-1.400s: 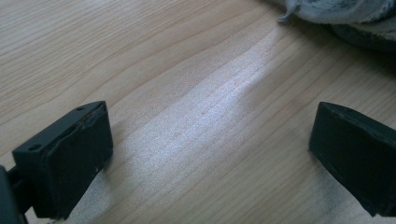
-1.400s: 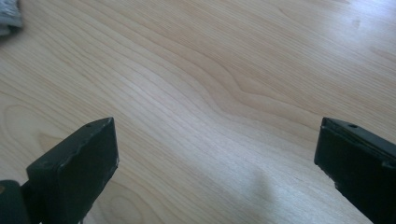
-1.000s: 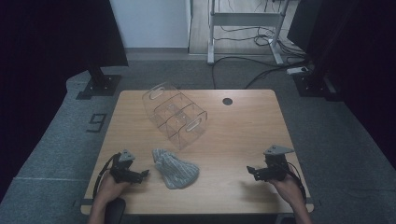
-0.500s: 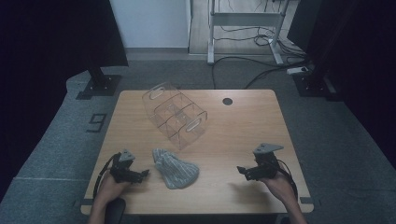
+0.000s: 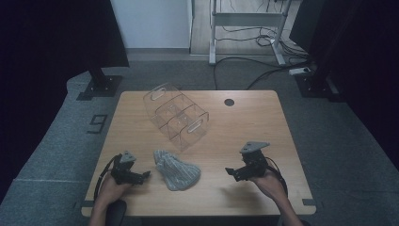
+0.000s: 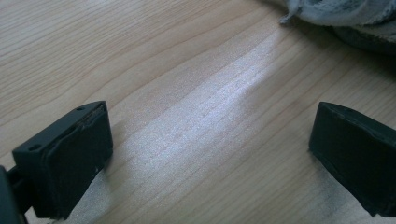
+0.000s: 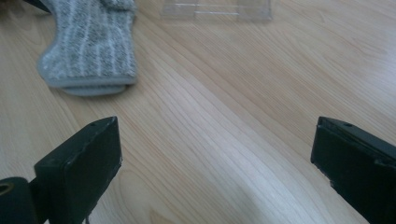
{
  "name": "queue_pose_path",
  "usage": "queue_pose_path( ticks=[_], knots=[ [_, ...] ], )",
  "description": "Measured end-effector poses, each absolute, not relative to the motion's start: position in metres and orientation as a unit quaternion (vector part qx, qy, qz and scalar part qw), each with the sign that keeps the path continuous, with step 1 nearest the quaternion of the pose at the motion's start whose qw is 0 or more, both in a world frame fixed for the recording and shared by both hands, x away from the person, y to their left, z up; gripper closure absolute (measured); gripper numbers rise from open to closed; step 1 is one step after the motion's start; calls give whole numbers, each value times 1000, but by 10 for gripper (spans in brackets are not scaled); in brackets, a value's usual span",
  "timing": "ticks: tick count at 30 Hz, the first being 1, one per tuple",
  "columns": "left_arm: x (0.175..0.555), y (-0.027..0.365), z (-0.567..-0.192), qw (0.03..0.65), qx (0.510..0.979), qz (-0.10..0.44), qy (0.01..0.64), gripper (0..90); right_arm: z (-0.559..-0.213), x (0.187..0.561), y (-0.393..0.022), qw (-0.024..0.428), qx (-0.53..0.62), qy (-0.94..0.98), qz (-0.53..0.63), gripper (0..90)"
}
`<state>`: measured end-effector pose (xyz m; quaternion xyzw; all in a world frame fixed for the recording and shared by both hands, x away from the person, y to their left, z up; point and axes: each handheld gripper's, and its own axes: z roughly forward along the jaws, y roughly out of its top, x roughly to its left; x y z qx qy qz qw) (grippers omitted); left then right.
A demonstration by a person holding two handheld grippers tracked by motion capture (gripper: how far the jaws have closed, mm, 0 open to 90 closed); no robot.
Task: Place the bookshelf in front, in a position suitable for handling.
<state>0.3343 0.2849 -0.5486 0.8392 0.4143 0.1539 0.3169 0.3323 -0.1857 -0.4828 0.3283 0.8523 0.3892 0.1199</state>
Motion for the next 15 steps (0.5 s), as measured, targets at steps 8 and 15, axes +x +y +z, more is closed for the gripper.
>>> queue_pose_path(
  ticks=[8, 15],
  knots=[
    [334, 285, -549, 317, 839, 154, 414, 0, -480, 335, -162, 107, 305, 860, 395, 23],
    [334, 285, -549, 317, 839, 154, 414, 0, -481, 339, -137, 92, 287, 869, 392, 39]
  ],
)
